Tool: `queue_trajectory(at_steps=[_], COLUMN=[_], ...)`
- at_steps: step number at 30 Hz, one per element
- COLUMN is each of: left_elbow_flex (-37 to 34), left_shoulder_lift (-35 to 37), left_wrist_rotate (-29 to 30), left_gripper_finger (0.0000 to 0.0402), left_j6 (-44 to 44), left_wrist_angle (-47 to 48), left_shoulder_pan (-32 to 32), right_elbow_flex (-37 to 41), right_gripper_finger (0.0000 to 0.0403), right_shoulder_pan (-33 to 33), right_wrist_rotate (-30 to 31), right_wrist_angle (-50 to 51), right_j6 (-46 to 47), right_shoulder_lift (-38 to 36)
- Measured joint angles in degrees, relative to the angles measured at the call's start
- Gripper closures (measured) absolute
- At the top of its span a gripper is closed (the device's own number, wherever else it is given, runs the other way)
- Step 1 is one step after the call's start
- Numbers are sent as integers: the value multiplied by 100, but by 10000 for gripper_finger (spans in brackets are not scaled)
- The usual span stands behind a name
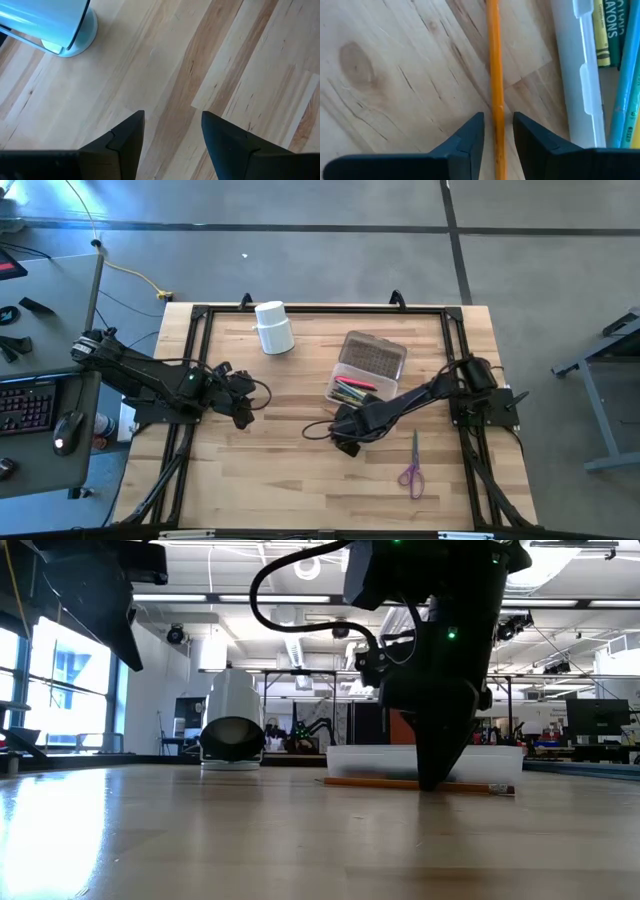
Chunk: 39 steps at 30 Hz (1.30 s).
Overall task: Pick & place school supplies into a supply box
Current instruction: Put the orange pencil into the supply box
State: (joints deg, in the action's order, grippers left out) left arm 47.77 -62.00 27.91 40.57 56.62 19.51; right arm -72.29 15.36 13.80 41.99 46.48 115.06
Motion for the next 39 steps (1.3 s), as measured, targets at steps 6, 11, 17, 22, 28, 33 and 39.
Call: queue_trajectory(at_steps=[6, 11, 17, 22, 28, 33, 39], left_elbow_flex=[0, 0, 0, 0, 0, 0, 0], left_shoulder_lift=[0, -2, 0, -1, 0, 0, -2], left_wrist_rotate=[-1, -1, -1, -3, -6, -6, -3], left_gripper_finger=[169, 169, 169, 169, 169, 169, 169], left_j6=[0, -2, 0, 0, 0, 0, 0], left_wrist_angle=[0, 0, -1, 0, 2, 1, -2], left_shoulder_pan=[2, 2, 1, 0, 0, 1, 0], right_elbow_flex=[44, -144, -817, -1421, -1522, -1041, -423], right_gripper_finger=[352, 394, 398, 396, 398, 400, 395], right_shoulder_pan=[-8, -42, -35, -60, -321, -634, -910], right_wrist_rotate=[-36, -259, -365, 471, 972, 490, 382], right_wrist_angle=[-94, -8, 295, 1278, 3201, 3235, 2082], right_j6=[86, -179, -400, -800, -327, -755, -1524], right_shoulder_lift=[10, 23, -104, -268, -279, -279, -281])
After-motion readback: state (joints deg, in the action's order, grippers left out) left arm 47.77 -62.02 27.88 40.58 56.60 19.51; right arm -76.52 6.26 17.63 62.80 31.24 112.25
